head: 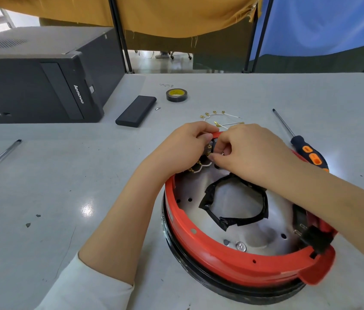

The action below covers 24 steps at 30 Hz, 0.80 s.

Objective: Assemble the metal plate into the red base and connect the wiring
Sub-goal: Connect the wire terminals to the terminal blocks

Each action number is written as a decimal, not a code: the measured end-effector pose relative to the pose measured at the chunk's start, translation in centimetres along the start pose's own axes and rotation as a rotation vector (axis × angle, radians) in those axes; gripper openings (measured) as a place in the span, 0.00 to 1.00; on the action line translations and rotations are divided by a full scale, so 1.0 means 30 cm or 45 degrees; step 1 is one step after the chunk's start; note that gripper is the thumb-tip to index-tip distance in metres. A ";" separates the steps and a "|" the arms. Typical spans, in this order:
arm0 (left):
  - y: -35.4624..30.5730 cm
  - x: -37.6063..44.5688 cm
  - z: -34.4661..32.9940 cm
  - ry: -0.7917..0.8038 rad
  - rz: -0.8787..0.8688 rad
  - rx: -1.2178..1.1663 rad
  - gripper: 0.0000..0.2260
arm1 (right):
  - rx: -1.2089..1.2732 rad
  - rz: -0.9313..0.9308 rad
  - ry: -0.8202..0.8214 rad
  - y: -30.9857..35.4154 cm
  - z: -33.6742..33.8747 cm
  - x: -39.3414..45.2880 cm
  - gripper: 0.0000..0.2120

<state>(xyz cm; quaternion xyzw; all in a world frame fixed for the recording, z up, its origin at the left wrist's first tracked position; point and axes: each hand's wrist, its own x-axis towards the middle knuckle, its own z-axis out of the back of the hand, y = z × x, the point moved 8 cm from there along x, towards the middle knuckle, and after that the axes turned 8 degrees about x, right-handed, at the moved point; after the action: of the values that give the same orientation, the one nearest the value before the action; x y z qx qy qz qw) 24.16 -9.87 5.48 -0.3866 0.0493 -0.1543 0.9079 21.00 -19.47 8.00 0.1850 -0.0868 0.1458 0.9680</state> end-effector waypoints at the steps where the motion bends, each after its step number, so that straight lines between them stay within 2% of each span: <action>1: 0.001 0.000 0.001 -0.003 0.001 0.000 0.14 | 0.032 -0.011 -0.025 -0.008 -0.002 -0.002 0.09; 4: 0.002 0.002 0.002 -0.013 -0.002 -0.012 0.13 | 0.160 -0.016 -0.027 -0.021 -0.015 -0.010 0.12; 10: 0.003 0.003 0.002 -0.011 -0.008 -0.029 0.13 | 0.269 0.042 -0.016 -0.019 -0.012 -0.018 0.10; 24: 0.003 0.001 0.002 -0.007 -0.007 -0.042 0.13 | 0.297 -0.012 -0.029 -0.026 -0.016 -0.013 0.10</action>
<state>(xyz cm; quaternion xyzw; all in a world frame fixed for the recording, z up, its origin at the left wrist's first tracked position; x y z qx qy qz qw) 24.22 -9.77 5.45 -0.4020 0.0483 -0.1550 0.9011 20.95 -20.08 7.22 0.2984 -0.0793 0.1481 0.9395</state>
